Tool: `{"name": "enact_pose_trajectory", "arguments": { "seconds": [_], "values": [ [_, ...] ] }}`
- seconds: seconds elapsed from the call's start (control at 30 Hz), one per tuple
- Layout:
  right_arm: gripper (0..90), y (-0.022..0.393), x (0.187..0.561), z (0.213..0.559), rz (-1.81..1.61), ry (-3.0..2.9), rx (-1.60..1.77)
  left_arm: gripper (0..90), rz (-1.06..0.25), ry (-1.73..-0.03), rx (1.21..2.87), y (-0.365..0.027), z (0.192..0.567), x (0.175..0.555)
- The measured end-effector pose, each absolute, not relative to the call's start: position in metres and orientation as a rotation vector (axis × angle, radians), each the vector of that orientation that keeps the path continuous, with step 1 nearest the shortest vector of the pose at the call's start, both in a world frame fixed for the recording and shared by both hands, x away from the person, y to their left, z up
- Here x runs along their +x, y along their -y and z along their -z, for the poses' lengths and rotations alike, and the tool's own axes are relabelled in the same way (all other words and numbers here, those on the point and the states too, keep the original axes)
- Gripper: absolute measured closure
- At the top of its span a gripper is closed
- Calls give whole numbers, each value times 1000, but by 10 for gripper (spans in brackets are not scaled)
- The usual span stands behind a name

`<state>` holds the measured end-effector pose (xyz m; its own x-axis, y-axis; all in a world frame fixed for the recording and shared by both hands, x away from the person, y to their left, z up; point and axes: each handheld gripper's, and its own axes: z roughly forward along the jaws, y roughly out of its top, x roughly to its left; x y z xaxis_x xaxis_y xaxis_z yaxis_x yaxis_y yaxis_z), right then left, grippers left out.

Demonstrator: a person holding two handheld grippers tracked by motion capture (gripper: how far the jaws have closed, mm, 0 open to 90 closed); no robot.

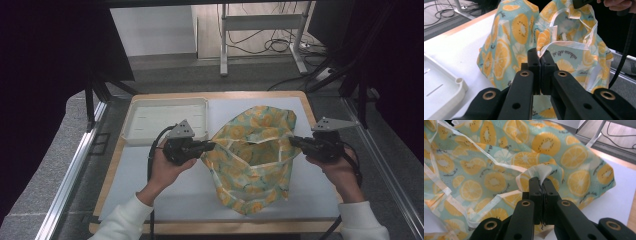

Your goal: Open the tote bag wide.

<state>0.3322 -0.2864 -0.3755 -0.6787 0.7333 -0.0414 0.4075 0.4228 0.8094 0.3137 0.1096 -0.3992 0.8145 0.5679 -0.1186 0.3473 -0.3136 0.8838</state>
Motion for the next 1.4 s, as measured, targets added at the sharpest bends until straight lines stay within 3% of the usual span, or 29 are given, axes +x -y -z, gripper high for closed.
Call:
{"name": "enact_pose_trajectory", "arguments": {
  "seconds": [0.7, 1.4],
  "values": [
    [875, 276, 357, 350, -1092, -2250, 968, 895, -314, -756, 1901, -125, 388, 339],
    [875, 278, 385, 345, -1117, -2156, 1039, 895, -400, -795, 1883, -133, 374, 356]
  ]
}}
